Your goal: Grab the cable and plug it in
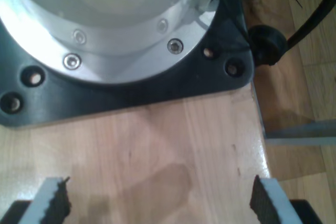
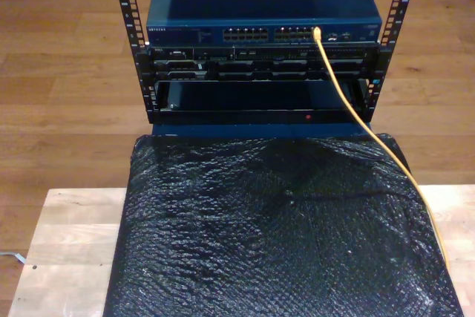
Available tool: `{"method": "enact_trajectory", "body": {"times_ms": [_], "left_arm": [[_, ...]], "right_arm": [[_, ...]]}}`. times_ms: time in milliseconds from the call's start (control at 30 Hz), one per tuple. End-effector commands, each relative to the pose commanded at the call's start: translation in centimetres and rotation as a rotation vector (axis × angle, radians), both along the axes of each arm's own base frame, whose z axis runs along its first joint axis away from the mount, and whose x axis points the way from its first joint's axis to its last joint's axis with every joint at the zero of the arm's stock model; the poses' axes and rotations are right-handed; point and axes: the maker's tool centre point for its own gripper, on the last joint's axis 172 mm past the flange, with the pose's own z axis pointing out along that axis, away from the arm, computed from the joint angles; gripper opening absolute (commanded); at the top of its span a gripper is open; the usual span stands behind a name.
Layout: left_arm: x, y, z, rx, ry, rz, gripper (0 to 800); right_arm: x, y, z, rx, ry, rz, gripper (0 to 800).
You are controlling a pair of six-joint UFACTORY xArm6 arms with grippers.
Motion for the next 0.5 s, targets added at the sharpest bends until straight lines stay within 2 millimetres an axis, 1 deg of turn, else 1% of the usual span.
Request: {"method": "enact_trajectory", "body": {"times_ms": [100, 267, 400, 500], "left_arm": [[0.0, 0.0, 0.0, 0.0, 0.0, 0.0, 800], [0.0, 0.0, 0.0, 0.0, 0.0, 0.0, 800], [0.0, 0.0, 0.0, 0.0, 0.0, 0.0, 800], [0.0, 0.0, 0.0, 0.0, 0.0, 0.0, 800]], "right_arm": [[-2.9, -0.8, -0.6, 0.007, 0.009, -0.009, 797], [-5.8, -0.8, -2.0, 0.014, 0.001, 0.028, 797], [-8.4, -0.5, -3.4, 0.024, 0.01, 0.032, 797], [-9.5, 0.8, -4.9, 0.044, 0.014, 0.059, 797]]}}
